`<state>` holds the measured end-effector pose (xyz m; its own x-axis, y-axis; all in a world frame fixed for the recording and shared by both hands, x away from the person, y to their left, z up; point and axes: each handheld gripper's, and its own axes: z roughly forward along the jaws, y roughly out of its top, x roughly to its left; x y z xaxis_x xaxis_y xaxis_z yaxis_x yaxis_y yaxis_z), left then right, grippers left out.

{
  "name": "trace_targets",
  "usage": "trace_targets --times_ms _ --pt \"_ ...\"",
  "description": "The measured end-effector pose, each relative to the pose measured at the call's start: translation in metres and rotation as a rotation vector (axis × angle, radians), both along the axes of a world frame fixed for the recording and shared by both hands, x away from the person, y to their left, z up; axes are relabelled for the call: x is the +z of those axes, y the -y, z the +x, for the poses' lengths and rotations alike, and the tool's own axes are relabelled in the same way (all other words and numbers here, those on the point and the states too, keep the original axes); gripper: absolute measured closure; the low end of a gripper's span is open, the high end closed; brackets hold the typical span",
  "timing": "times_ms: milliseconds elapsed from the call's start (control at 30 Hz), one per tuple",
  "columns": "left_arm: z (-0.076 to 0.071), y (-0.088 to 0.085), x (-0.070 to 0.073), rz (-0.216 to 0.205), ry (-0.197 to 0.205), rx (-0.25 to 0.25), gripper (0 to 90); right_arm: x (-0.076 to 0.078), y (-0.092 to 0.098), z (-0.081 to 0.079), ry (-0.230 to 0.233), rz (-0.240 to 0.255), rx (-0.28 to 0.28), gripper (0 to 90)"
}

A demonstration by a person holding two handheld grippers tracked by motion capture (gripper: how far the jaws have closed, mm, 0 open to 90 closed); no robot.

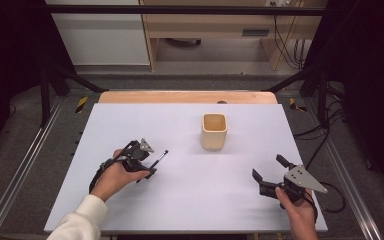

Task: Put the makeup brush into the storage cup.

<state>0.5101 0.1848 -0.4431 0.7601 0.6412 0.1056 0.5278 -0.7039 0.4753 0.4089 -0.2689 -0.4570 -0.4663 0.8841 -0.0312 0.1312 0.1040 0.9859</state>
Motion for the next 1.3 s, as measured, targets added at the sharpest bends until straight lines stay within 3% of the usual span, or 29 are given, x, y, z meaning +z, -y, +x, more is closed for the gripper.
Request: trace_targets --times_ms 300,533,833,1000,1133,1300 --pt "-0.0004 -0.0024 -0.0011 0.021 -0.048 0.000 55.2 -0.0001 -0.0001 0.0000 -0.003 0.000 0.000 3.6" --pt "0.0002 -0.0037 -0.0048 0.043 -0.084 0.013 64.2 -0.0002 0.0000 0.0003 -0.001 -0.001 0.000 3.6" --pt "0.0001 -0.0029 -0.0059 0.037 -0.107 0.009 75.6 -0.0001 0.0000 0.0002 -0.003 0.000 0.000 3.6" --pt "-0.0015 -0.0015 -0.0061 0.038 -0.102 0.006 80.9 -0.0001 -0.0002 0.0001 -0.004 0.000 0.001 3.6" --pt "-0.0041 -0.0017 -0.0055 0.045 -0.045 0.019 83.9 -0.0001 -0.0002 0.0000 -0.005 0.000 0.001 3.6" --pt "-0.0084 -0.0036 -0.0060 0.028 -0.016 0.012 84.1 -0.0004 -0.0012 0.0002 -0.005 -0.004 0.003 3.7"
